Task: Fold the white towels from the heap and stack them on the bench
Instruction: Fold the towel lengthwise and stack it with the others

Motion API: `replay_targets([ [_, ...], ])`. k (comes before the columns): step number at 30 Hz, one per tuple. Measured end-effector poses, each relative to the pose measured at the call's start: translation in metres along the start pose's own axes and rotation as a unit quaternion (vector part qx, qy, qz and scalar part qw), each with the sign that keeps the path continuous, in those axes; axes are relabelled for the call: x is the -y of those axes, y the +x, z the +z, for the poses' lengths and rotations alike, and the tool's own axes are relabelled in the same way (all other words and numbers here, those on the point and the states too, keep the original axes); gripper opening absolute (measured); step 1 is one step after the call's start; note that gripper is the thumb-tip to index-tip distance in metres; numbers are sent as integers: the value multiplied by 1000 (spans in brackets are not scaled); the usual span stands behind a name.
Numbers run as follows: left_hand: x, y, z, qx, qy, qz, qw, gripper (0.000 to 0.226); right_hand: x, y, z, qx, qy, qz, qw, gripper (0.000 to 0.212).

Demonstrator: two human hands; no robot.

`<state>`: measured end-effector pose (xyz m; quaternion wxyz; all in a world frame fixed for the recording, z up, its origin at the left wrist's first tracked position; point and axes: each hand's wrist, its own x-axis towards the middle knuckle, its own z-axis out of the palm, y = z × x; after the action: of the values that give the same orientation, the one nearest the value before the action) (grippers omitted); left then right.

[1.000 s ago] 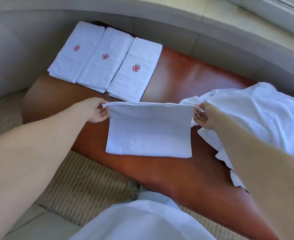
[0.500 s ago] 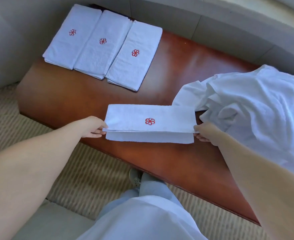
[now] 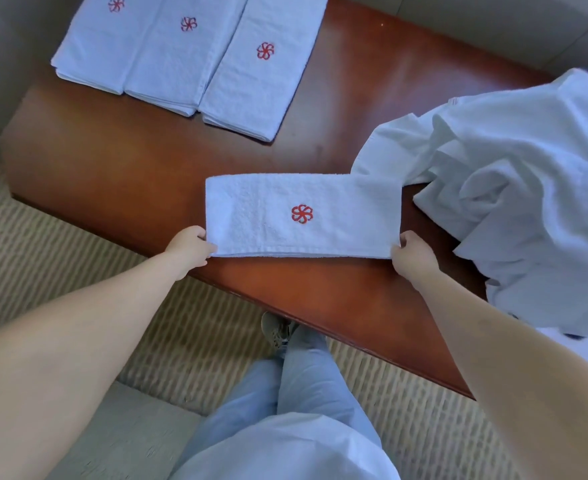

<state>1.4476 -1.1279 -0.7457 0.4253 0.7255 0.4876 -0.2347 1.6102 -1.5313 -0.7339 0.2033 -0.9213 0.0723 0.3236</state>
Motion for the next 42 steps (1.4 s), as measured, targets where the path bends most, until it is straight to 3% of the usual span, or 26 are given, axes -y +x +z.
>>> replay_targets([
  [6,7,2,7,-17,21,18,999,11,2,-3,6,-22,5,23,999,20],
  [10,-5,-17,6,-98,126,50,986,48,19,-21,2,-69,-15,50,996,34],
  [13,-27,-27,19,-160,187,145,958,55,44,-27,10,-139,-83,-98,982,42],
  [16,-60,-25,44,-133,237,249,930,57,73,-15,29,-123,-111,-228,959,45],
  [20,-84,8,80,-104,341,324,877,62,85,20,67,-83,-176,-255,947,59],
  [26,-49,50,100,-172,408,388,808,65,57,44,96,-162,-183,-302,921,61],
  [34,-31,52,71,-183,425,336,821,81,30,55,60,-161,-219,-240,932,69],
  [39,-25,62,77,-201,432,344,809,81,19,66,68,-186,-230,-256,920,66],
  [42,-34,54,72,-156,459,297,823,79,27,59,57,-125,-246,-240,931,69],
])
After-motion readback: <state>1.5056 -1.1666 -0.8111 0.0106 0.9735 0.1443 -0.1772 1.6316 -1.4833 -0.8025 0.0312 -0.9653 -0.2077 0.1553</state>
